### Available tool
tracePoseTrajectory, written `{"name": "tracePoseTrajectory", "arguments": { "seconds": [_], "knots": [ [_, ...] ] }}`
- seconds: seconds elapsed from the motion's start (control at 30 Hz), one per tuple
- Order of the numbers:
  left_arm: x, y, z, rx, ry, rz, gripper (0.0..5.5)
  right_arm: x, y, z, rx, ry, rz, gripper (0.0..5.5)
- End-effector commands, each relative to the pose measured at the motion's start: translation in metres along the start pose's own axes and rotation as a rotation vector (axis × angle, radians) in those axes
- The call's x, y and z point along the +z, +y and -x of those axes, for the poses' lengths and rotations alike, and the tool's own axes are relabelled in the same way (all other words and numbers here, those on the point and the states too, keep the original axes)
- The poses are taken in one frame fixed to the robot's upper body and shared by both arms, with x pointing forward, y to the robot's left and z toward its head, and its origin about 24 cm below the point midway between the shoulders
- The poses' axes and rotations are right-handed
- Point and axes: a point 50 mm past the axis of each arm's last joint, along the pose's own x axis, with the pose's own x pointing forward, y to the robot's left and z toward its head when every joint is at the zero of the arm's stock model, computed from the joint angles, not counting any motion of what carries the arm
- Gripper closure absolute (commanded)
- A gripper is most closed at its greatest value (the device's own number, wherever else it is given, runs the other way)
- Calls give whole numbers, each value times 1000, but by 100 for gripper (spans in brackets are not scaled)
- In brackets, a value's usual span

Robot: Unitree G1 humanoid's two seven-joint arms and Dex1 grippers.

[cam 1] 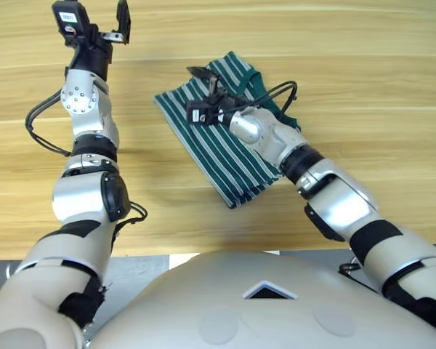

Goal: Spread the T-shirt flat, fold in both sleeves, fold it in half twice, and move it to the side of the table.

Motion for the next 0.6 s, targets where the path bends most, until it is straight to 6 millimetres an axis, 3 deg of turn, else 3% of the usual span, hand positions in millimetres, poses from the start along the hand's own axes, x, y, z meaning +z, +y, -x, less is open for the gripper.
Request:
{"name": "tracePoseTrajectory", "arguments": {
  "seconds": [0.03,0.27,0.4,0.47,0.53,0.6],
  "knots": [
    [1,-4,0,-11,-17,-27,58,-41,5,10,-42,248,-63,118],
    [0,-24,8,-135,-63,-60,58,-37,-23,2,-247,279,-241,118],
    [-2,-52,26,-440,-95,-4,58,-14,-50,1,-369,10,-463,118],
    [5,-65,41,-632,-145,20,58,-1,-74,17,-454,-249,-606,118],
    [17,-75,59,-809,-212,11,58,-8,-100,47,-557,-405,-633,118],
    [22,-84,75,-941,-232,-50,58,-17,-109,76,-562,-459,-586,118]
  ]
}}
